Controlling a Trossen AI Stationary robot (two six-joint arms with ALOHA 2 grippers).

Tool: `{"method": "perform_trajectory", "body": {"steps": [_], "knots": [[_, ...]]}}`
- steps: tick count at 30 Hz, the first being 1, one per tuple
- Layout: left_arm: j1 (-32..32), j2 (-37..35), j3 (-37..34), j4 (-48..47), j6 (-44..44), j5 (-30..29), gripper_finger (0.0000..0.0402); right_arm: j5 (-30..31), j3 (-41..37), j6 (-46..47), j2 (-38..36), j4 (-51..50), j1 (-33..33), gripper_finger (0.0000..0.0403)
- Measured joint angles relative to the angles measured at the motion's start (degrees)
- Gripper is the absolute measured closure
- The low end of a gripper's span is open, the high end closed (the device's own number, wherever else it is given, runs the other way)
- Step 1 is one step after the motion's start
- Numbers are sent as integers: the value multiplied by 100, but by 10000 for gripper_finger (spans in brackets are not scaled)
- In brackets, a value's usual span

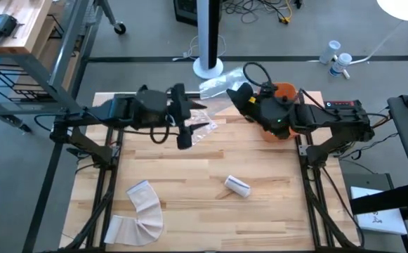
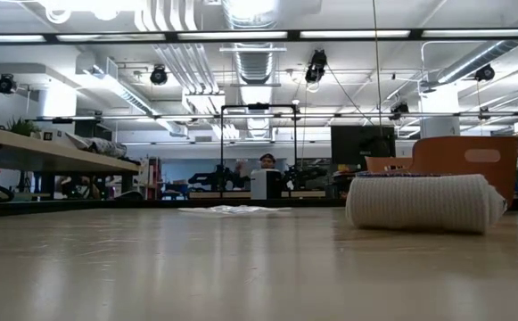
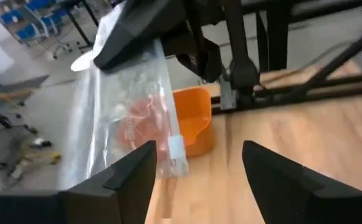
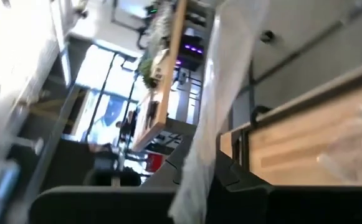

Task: Roll bandage
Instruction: Open the transparent zip bag

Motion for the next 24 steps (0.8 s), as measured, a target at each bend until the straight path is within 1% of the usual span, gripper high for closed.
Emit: {"method": "perform_trajectory", "body": {"steps": [2, 5, 10, 12, 14, 18, 21, 24], "knots": [[-20, 7, -118, 46, 273, -36, 174, -31, -69, 369, 2, -22, -2, 403], [-53, 9, -298, 68, 871, -336, 181, -207, -107, 741, 2, -24, 0, 403], [-79, 81, -371, 86, 1929, -593, 191, -507, -109, 1030, 2, -18, -2, 403], [-87, 123, -370, 124, 2074, -873, 196, -544, -109, 1177, 2, -31, 0, 403], [-86, 165, -370, 105, 2246, -1026, 202, -547, -109, 1345, 2, -56, 0, 403], [-88, 199, -370, 109, 2699, -1062, 215, -562, -112, 1417, 2, -68, 0, 403], [-95, 199, -370, 116, 2738, -1066, 226, -636, -116, 1532, 2, -89, 0, 403], [-118, 199, -370, 147, 2736, -1210, 240, -691, -160, 1743, 28, -102, 4, 403]]}}
